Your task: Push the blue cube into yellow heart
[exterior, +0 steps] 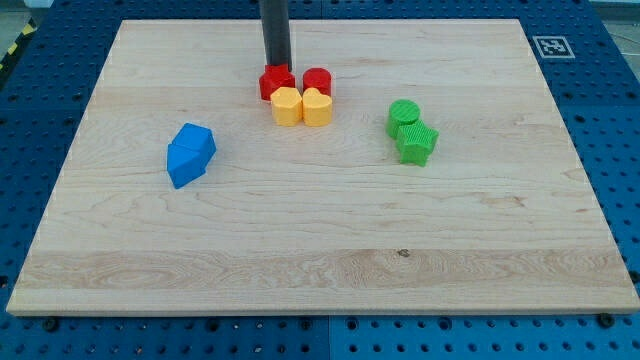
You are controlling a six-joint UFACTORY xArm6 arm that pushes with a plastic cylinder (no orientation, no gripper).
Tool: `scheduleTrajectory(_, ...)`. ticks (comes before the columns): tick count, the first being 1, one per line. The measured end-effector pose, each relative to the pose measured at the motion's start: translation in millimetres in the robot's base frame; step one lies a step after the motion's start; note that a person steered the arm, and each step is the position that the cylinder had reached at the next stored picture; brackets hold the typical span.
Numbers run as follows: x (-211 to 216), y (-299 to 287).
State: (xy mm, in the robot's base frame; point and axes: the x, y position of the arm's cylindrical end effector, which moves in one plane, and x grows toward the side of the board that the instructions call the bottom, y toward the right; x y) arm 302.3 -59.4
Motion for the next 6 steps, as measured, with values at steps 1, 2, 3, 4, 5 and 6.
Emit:
scheduleTrajectory(1,8,3)
scheduleTrajectory(2,8,6)
scheduleTrajectory(3,-7,8)
scheduleTrajectory(4,-45,-5)
scheduleTrajectory(5,-51,-56)
scheduleTrajectory(6,-26,-96)
